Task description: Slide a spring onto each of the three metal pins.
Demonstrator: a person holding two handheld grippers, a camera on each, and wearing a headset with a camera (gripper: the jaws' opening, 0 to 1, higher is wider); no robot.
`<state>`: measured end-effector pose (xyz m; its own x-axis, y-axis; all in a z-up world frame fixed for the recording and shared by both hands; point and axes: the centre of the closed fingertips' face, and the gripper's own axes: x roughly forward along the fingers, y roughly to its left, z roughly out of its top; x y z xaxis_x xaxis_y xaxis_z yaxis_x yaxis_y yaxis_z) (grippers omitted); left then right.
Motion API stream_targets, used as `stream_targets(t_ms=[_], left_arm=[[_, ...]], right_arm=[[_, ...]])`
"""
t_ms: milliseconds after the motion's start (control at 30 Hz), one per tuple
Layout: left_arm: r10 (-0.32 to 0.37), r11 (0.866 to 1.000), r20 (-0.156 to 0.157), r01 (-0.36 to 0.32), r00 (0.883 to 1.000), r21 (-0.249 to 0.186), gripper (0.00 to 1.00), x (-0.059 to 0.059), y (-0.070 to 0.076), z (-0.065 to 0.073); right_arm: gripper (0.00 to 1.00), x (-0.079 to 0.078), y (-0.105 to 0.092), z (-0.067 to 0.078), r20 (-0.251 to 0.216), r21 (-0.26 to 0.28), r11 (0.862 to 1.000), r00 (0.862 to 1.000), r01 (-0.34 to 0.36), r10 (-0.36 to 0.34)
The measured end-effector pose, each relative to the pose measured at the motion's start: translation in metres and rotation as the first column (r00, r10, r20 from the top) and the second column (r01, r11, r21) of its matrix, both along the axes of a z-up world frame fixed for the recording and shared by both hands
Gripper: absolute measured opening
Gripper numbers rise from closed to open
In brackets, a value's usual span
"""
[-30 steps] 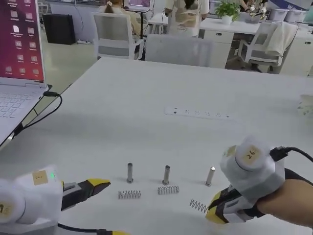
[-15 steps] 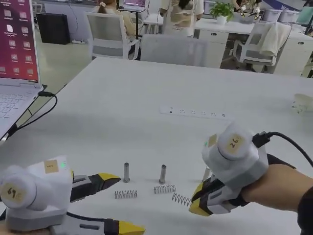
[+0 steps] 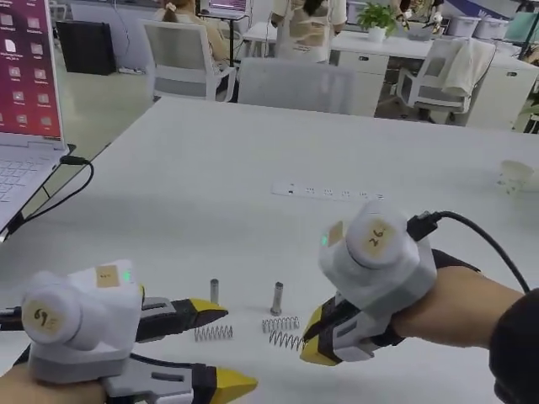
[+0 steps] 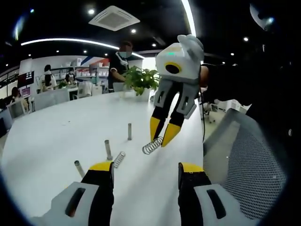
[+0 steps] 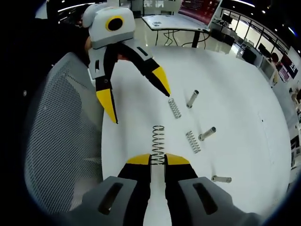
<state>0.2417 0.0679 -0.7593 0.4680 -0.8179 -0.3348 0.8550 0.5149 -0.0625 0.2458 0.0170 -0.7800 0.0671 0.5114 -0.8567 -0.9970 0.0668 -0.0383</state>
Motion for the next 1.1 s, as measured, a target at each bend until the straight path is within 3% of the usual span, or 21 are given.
stream_targets(t_ms=[233, 433, 767, 1100], left_arm=[[-0.029, 0.999, 0.008, 0.029, 1.0, -0.025, 0.36, -0.003, -0.008, 0.004], [-0.057, 0.998, 0.007, 0.057, 0.998, -0.018, 0.29, -0.007, -0.012, 0.002], [-0.101, 0.995, 0.012, 0.101, 0.995, -0.01, 0.19, -0.014, -0.018, 0.0], [-0.133, 0.991, 0.003, 0.133, 0.991, -0.001, 0.09, -0.02, -0.021, -0.003]], right_arm=[[0.08, -0.011, 0.007, 0.0, -0.023, 0.005, 0.999, 0.999, -0.046, 0.046], [0.08, -0.016, 0.013, -0.001, -0.033, 0.014, 0.997, 0.997, -0.074, 0.074], [0.08, -0.022, 0.018, -0.002, -0.024, 0.022, 0.991, 0.99, -0.135, 0.135], [0.08, -0.03, 0.021, -0.002, 0.01, 0.038, 0.975, 0.975, -0.22, 0.22]])
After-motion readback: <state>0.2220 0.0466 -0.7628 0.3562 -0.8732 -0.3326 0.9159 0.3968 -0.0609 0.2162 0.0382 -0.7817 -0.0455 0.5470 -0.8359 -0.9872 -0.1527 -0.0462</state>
